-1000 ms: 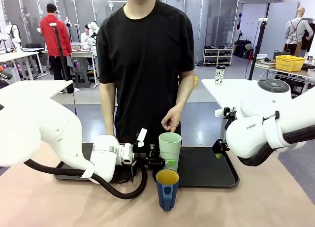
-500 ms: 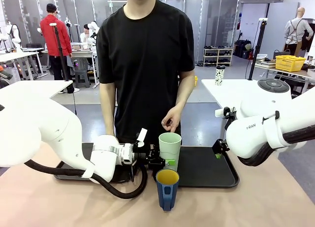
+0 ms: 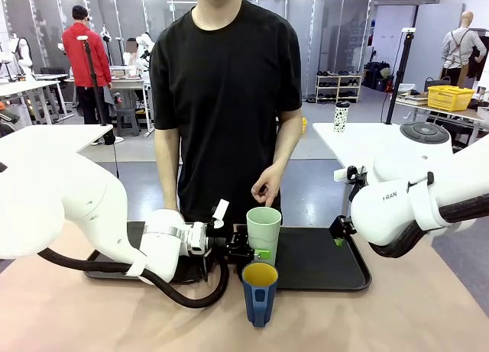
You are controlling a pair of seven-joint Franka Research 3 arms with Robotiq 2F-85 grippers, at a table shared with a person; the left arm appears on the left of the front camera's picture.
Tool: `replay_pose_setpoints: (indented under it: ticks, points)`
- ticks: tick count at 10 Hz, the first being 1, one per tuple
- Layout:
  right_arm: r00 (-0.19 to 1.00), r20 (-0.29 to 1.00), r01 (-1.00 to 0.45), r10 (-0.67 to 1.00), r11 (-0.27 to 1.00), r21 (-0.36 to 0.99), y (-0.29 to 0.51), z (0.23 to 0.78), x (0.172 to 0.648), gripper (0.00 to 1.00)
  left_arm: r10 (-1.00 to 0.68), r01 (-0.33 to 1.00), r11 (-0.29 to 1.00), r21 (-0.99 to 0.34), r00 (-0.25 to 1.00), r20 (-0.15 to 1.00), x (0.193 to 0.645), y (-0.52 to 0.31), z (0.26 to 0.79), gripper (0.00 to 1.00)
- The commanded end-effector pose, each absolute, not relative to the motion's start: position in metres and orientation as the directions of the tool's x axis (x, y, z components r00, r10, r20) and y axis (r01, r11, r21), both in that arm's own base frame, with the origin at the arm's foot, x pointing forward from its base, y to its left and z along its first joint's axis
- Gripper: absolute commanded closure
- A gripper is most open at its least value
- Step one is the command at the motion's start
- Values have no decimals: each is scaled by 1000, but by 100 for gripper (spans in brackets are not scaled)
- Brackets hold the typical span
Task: Sort and store the cups by type.
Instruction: Place the picked Reusable plastic cup into the Flat Tray indicated by the person.
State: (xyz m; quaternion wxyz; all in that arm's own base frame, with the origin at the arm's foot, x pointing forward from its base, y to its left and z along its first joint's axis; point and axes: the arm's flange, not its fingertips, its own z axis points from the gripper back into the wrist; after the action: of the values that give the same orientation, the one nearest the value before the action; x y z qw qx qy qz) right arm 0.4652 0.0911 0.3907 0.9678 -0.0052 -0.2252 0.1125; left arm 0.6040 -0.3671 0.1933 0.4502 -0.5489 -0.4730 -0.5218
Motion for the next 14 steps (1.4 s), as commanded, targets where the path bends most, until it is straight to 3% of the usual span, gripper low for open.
replay_pose_setpoints:
  ticks: [1,14]
  points:
    - [870,436,-223,228,973,-64,91,391,464,0,27,988,-155,-10,14,1000,611,-361,183,0]
    - [870,436,-223,228,973,-64,91,391,464,0,-92,997,-55,45,-50,995,579,-305,210,0]
